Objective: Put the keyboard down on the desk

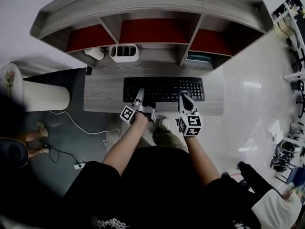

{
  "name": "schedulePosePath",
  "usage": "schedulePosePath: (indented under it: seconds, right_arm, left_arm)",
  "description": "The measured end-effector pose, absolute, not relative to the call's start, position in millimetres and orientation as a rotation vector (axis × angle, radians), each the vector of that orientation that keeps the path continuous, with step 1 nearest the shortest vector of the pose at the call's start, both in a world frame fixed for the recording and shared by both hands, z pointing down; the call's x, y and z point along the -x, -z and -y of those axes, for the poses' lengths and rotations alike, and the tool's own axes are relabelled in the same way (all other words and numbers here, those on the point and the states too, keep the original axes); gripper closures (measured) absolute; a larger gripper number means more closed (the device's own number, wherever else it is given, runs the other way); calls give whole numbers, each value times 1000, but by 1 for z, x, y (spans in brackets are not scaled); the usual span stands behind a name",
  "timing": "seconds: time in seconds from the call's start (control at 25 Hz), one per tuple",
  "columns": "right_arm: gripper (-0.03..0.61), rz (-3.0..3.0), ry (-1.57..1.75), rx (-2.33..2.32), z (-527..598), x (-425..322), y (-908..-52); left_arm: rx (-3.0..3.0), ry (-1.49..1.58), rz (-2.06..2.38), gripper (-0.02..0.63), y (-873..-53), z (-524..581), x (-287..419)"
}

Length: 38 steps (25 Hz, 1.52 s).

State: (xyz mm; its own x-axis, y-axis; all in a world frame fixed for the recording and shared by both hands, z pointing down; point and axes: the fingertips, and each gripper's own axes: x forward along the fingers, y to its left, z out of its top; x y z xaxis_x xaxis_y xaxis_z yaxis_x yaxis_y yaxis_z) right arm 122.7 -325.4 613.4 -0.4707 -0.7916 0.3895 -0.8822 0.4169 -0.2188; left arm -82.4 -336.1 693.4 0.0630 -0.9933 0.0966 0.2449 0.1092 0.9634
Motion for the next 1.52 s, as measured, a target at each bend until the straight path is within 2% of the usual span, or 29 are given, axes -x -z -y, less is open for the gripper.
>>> schedulePosePath:
  seconds: [0.76,1.08,1.52]
  right_arm:
    - [565,2405,-737,-1401,334,-125,-656]
    - [565,2396,-739,-1364,337,-115,-663]
    - [565,2377,-657,-1297,350,-94,-659]
  left_arm:
    - [-1026,1103,1108,505,-776,362,94]
    - [-1027,887,1171,506,-811,359,95]
    - [-1040,706,1231,503,-819,355,91]
